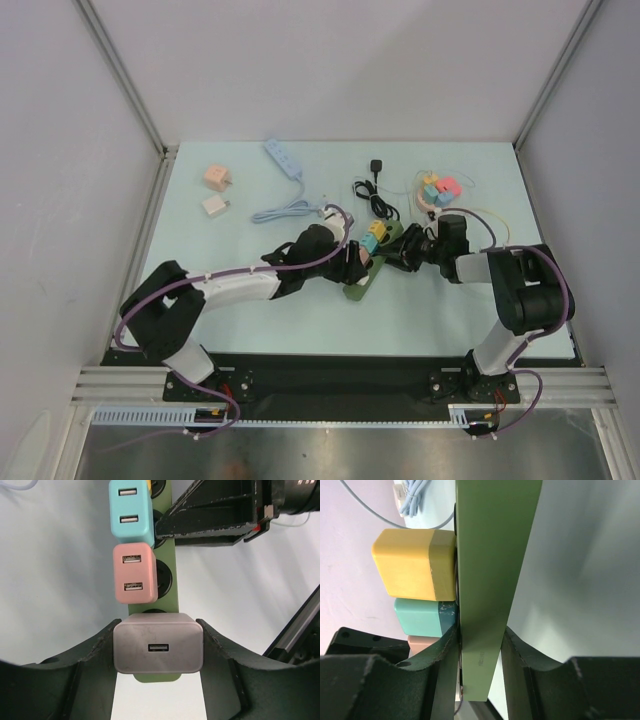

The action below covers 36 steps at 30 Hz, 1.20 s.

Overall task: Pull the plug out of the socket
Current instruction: Remove the plug from the socket.

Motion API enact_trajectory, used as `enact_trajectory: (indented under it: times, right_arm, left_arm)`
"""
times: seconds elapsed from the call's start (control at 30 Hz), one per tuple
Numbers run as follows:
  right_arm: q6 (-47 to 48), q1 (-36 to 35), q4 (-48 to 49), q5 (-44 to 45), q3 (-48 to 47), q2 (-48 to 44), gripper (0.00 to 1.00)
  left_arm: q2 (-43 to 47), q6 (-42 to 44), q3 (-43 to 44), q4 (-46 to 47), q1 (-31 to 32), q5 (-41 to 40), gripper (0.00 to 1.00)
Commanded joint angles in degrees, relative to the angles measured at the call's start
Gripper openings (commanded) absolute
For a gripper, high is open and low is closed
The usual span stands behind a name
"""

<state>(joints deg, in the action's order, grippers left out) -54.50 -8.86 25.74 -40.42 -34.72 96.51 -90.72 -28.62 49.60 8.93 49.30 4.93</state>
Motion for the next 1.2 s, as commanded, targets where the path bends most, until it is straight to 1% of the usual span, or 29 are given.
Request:
enact_trajectory:
  times: [0.0, 0.07, 0.17, 0.3, 0.43, 0.47, 0.53, 0.67, 0.7, 0.8, 0.87, 0.93, 1.0, 1.03, 1.1, 1.13, 1.17]
  right_arm:
    - [10.5, 1.1, -3.8, 12.7, -3.8, -0.7, 0.0]
    - [11.9, 0.5, -4.8, 13.7, -4.4, -0.4, 0.0]
    - [13.4, 0.0, -5.3, 14.8, -4.7, -0.6, 0.0]
    - [13.5, 0.4, -5.2, 15.2, -4.5, -0.8, 0.0]
    - [13.4, 0.9, -5.1, 15.2, -4.4, -0.5, 0.0]
    - [13.4, 1.0, -5.1, 15.3, -4.5, -0.4, 0.0]
    - [13.2, 1.0, -5.0, 15.2, -4.4, -0.4, 0.0]
    - [13.4, 0.9, -4.8, 15.4, -4.4, -0.3, 0.0]
    - [13.4, 0.9, -4.8, 15.5, -4.4, -0.4, 0.0]
    - [13.5, 1.0, -4.9, 15.6, -4.4, -0.5, 0.0]
    - [13.5, 1.0, -4.9, 15.7, -4.3, -0.6, 0.0]
    - [13.5, 1.2, -4.8, 15.6, -4.2, -0.5, 0.0]
    - [13.5, 1.4, -4.7, 15.6, -4.2, -0.4, 0.0]
    - [13.5, 1.5, -4.7, 15.7, -4.2, -0.4, 0.0]
    - [13.5, 1.4, -4.6, 15.7, -4.2, -0.4, 0.0]
    - [13.6, 1.4, -4.6, 15.6, -4.2, -0.4, 0.0]
    - [13.6, 1.4, -4.6, 15.7, -4.2, -0.4, 0.0]
  left_arm:
    - [6.2, 4.3, 2.1, -1.7, 0.8, 2.5, 0.0]
    - [6.7, 3.6, 3.6, -3.1, 0.5, 1.3, 0.0]
    - [7.7, -0.6, 4.4, -4.3, -0.7, 2.0, 0.0]
    - [8.7, -3.8, 4.1, -3.8, -2.3, 6.0, 0.0]
    - [10.8, -4.5, 3.4, -3.5, -2.5, 9.6, 0.0]
    - [11.2, -4.3, 3.1, -3.0, -2.5, 11.7, 0.0]
    - [11.0, -3.7, 3.5, -4.4, -2.4, 12.6, 0.0]
    - [9.4, -1.8, 5.3, -10.1, -2.0, 7.8, 0.0]
    - [8.9, -0.9, 6.0, -13.6, -1.1, 2.9, 0.0]
    - [5.6, 2.7, 9.6, -18.9, 1.8, -4.5, 0.0]
    - [3.9, 4.8, 11.6, -20.7, 3.0, -7.7, 0.0]
    - [3.8, 5.6, 11.4, -20.2, 4.0, -8.4, 0.0]
    - [4.7, 5.6, 10.5, -18.3, 4.1, -5.5, 0.0]
    - [4.8, 5.2, 10.0, -16.8, 4.1, -2.4, 0.0]
    - [5.8, 2.2, 8.9, -13.9, 2.7, 2.5, 0.0]
    - [6.2, 0.3, 7.1, -12.2, 1.9, 7.2, 0.0]
    - [6.8, -3.5, 6.0, -8.3, 0.3, 9.3, 0.0]
